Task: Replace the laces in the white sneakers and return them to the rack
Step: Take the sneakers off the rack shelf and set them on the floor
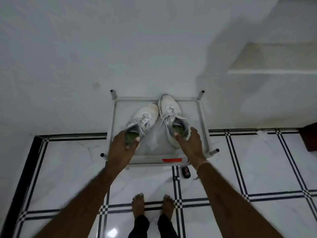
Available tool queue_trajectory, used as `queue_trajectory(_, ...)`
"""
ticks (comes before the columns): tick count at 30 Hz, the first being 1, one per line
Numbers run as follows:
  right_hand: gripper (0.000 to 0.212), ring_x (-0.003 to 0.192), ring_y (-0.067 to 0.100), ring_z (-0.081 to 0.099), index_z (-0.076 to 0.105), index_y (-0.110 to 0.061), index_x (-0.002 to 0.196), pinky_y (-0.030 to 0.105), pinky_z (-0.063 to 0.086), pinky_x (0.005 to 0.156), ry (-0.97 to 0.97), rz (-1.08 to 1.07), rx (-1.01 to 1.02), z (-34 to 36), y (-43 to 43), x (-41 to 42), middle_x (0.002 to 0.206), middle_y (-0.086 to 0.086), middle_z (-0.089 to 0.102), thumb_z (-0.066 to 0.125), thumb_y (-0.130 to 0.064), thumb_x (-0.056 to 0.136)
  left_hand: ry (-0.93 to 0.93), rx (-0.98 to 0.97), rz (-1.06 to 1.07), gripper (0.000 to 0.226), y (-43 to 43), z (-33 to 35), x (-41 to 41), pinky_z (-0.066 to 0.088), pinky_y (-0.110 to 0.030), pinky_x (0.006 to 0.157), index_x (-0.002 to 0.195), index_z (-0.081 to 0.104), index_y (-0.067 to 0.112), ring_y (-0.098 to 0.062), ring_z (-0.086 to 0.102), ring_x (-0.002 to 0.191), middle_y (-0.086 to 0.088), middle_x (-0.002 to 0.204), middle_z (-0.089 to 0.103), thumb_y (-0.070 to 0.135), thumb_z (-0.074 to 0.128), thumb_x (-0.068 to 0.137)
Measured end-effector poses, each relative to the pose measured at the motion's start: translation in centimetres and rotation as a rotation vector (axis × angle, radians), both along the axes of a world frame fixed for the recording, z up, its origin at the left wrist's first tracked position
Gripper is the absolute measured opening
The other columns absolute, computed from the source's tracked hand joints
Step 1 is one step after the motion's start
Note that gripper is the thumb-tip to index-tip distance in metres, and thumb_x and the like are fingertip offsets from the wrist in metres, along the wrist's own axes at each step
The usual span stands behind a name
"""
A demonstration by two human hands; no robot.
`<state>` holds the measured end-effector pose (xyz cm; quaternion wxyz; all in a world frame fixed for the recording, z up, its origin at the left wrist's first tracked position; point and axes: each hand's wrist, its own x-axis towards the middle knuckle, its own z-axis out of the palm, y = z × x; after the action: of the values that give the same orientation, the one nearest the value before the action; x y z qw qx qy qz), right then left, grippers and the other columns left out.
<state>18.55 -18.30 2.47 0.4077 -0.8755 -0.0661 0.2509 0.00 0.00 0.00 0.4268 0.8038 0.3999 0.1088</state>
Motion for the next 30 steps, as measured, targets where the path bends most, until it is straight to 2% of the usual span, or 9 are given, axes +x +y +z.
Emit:
queue_trajectory(2,0.081,0.136,0.036,0.047,0.033,-0.006,0.153,0.038,0.041,0.108,0.077,-0.040,-0.064,-1.5,1.0,2.1,0.149,0.019,0.046,0.073,-0.040,0.092,0.123,0.047,0.091,0.048,1.2,-1.5,1.5,0.053,-0.042,0.081,0.112,0.057,0.011,-0.032,0.063,0.099,-0.010,0.107,0.065,0.054,0.061,0.090)
queue_trajectory(7,0.045,0.106,0.033,0.064,0.062,-0.022,0.123,0.054,0.059,0.088,0.183,-0.075,-0.122,-4.4,2.4,5.0,0.123,0.011,0.066,0.066,-0.045,0.086,0.453,0.043,0.216,0.038,3.9,-2.6,3.1,0.050,-0.034,0.071,0.096,0.068,0.008,-0.036,0.067,0.087,-0.012,0.089,0.070,0.045,0.067,0.088)
queue_trajectory(10,0.051,0.103,0.035,0.065,0.065,-0.022,0.123,0.054,0.059,0.088,0.135,-0.051,-0.133,-4.5,2.7,5.0,0.118,0.009,0.069,0.056,-0.047,0.079,0.523,-0.005,0.278,0.027,4.5,-2.0,3.9,0.041,-0.029,0.063,0.083,0.071,0.008,-0.034,0.067,0.079,-0.009,0.075,0.066,0.035,0.074,0.081)
queue_trajectory(15,0.041,0.111,0.031,0.064,0.063,-0.022,0.130,0.042,0.053,0.098,0.180,-0.034,-0.069,-3.4,2.9,2.3,0.124,0.007,0.069,0.066,-0.038,0.092,0.370,-0.145,0.382,0.036,-1.8,-1.0,6.3,0.040,-0.029,0.065,0.086,0.068,0.004,-0.028,0.064,0.079,-0.008,0.079,0.068,0.041,0.070,0.087)
queue_trajectory(18,0.057,0.111,0.024,0.063,0.057,-0.023,0.137,0.036,0.053,0.096,0.317,-0.084,0.093,-3.7,2.7,1.3,0.125,0.003,0.066,0.074,-0.038,0.084,0.163,-0.345,0.503,0.040,-5.1,-1.4,7.8,0.041,-0.030,0.063,0.093,0.059,0.006,-0.028,0.062,0.083,-0.008,0.085,0.064,0.041,0.076,0.084)
queue_trajectory(20,0.064,0.112,0.023,0.064,0.053,-0.028,0.137,0.042,0.056,0.098,0.415,-0.146,0.179,-4.1,2.4,1.4,0.126,0.005,0.066,0.074,-0.044,0.079,0.057,-0.513,0.608,0.047,-5.6,-2.0,8.1,0.049,-0.031,0.066,0.096,0.054,0.016,-0.030,0.064,0.091,-0.012,0.096,0.065,0.048,0.080,0.075)
queue_trajectory(24,0.042,0.106,0.021,0.065,0.050,-0.035,0.124,0.036,0.058,0.088,0.474,-0.185,0.249,-4.9,2.0,2.2,0.117,0.006,0.066,0.074,-0.037,0.089,-0.035,-0.700,0.679,0.066,-5.5,-2.7,8.0,0.057,-0.049,0.082,0.098,0.049,0.025,-0.031,0.066,0.096,-0.016,0.109,0.065,0.060,0.079,0.051)
queue_trajectory(27,0.038,0.107,0.024,0.066,0.049,-0.039,0.111,0.042,0.057,0.092,0.519,-0.202,0.304,-5.4,2.1,2.4,0.119,0.010,0.067,0.077,-0.040,0.085,-0.089,-0.805,0.709,0.069,-5.3,-2.8,8.1,0.056,-0.046,0.084,0.115,0.046,0.020,-0.026,0.063,0.095,-0.014,0.112,0.063,0.048,0.084,0.064)
queue_trajectory(30,0.068,0.113,0.024,0.064,0.047,-0.037,0.121,0.046,0.054,0.099,0.581,-0.214,0.347,-5.4,2.3,2.8,0.127,0.008,0.063,0.082,-0.053,0.065,-0.137,-0.882,0.722,0.063,-5.1,-2.3,8.2,0.054,-0.041,0.082,0.127,0.042,0.019,-0.023,0.062,0.098,-0.007,0.111,0.061,0.035,0.081,0.081)
